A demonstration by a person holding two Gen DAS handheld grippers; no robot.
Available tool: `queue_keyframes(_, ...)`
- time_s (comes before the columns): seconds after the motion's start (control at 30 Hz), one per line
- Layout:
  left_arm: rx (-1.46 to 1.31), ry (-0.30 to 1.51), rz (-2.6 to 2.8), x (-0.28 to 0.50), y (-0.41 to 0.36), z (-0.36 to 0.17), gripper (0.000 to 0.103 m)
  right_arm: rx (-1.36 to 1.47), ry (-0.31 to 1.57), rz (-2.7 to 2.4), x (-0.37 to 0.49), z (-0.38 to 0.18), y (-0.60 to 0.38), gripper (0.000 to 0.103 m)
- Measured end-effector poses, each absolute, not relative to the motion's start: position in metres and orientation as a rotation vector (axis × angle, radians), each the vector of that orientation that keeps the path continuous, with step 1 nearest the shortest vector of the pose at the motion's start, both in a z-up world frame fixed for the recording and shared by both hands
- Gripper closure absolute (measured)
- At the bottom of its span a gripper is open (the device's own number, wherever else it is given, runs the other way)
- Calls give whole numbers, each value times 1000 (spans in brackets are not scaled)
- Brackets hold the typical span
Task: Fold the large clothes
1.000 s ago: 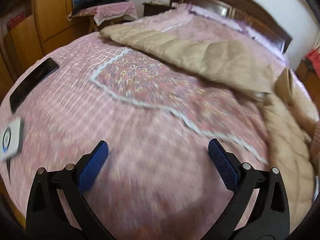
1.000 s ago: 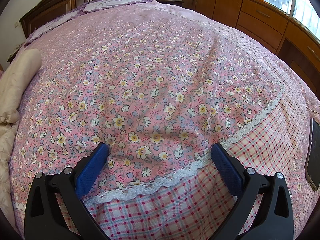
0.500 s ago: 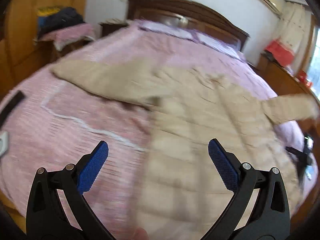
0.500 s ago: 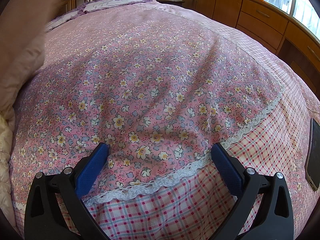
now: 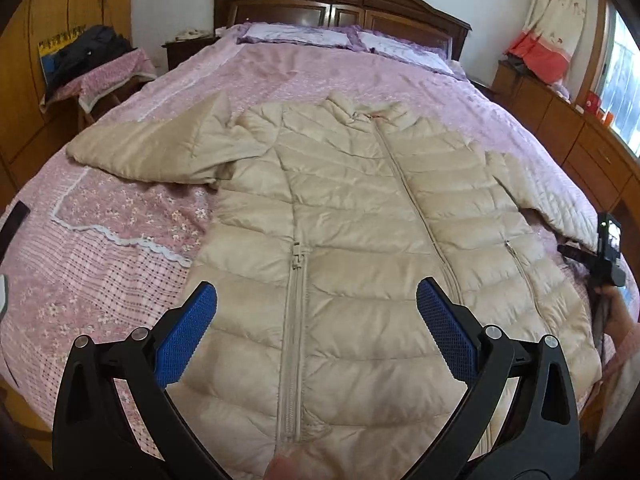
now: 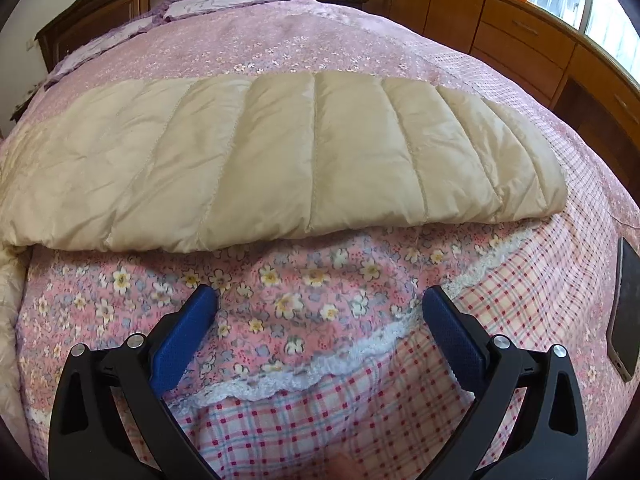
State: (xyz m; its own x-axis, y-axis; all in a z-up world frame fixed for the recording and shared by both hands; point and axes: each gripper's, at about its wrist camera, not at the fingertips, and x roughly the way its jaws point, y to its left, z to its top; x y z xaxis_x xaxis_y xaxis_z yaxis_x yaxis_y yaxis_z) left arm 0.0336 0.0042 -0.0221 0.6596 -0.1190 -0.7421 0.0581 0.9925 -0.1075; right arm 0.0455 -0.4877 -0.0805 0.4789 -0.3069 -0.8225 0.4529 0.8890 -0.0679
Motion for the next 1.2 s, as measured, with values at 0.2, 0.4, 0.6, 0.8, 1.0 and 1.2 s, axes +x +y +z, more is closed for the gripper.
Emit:
queue_keyframes(0.2, -28, 872, -138, 58, 7, -24, 4, 263, 967, -258, -23, -11, -438, 5)
queue_keyframes(0.4, -35, 891, -127, 93, -1, -43, 4, 320, 840, -10, -52, 61, -338, 5)
queue_keyframes(0.6, -40, 927, -107, 133, -12, -81, 4, 343, 861, 25, 43, 28, -252, 5)
queue_keyframes(0.8, -55, 923, -109, 130, -13, -105, 4, 213, 945, -77, 94, -73, -210, 4)
queue_keyframes(1.0, -26, 932, -97, 126, -18, -106, 4, 204, 883, -81, 86, -73, -207, 4)
queue_keyframes(1.2, -26, 938, -95, 135, -20, -106, 4, 190, 856, -88, 83, -74, -210, 4)
